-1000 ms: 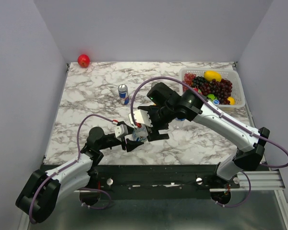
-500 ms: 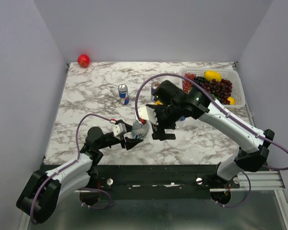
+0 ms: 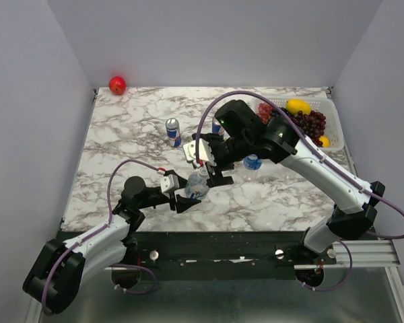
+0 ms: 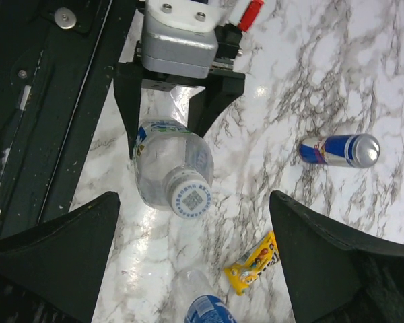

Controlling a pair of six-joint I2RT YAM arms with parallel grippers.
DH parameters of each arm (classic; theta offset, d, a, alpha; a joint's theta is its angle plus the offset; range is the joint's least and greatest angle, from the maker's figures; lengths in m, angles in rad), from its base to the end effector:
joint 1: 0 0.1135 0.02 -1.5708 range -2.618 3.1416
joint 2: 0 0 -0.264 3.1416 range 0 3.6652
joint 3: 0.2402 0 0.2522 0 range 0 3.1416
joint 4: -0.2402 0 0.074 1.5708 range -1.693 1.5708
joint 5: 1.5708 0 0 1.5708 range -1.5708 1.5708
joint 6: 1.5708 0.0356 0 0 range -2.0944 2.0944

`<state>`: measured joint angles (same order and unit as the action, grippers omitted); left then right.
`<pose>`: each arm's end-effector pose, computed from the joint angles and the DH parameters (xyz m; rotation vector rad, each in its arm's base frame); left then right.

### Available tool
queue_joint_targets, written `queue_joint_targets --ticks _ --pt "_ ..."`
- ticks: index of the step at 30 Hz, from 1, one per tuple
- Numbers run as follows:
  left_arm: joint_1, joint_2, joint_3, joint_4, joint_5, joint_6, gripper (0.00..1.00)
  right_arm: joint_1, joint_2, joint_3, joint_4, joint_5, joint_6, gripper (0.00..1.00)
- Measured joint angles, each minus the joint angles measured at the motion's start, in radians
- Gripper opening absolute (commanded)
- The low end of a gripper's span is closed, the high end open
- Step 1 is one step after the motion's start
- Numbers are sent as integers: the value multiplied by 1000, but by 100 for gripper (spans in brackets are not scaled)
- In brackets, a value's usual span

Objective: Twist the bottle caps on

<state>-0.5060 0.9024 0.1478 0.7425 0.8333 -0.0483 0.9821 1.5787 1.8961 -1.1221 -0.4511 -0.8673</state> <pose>0.1393 -0.1073 0.1954 1.0096 1.3530 -1.0765 0.1590 0.2661 0.4345 -1.9983 1.2360 0.5900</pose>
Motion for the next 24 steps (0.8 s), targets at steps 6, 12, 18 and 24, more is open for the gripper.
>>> queue_joint_targets --ticks 6,12,18,24 --pt "0 -13 9 -20 6 -1 0 24 26 -3 -24 -37 -86 99" --pt "0 -14 9 -26 6 -1 0 31 26 -38 -57 -40 -119 99" --pt "0 -14 9 -24 6 -2 0 32 27 -55 -85 -40 -127 99" --pt "0 -7 9 -25 5 -5 0 32 20 -91 -84 -32 -125 99"
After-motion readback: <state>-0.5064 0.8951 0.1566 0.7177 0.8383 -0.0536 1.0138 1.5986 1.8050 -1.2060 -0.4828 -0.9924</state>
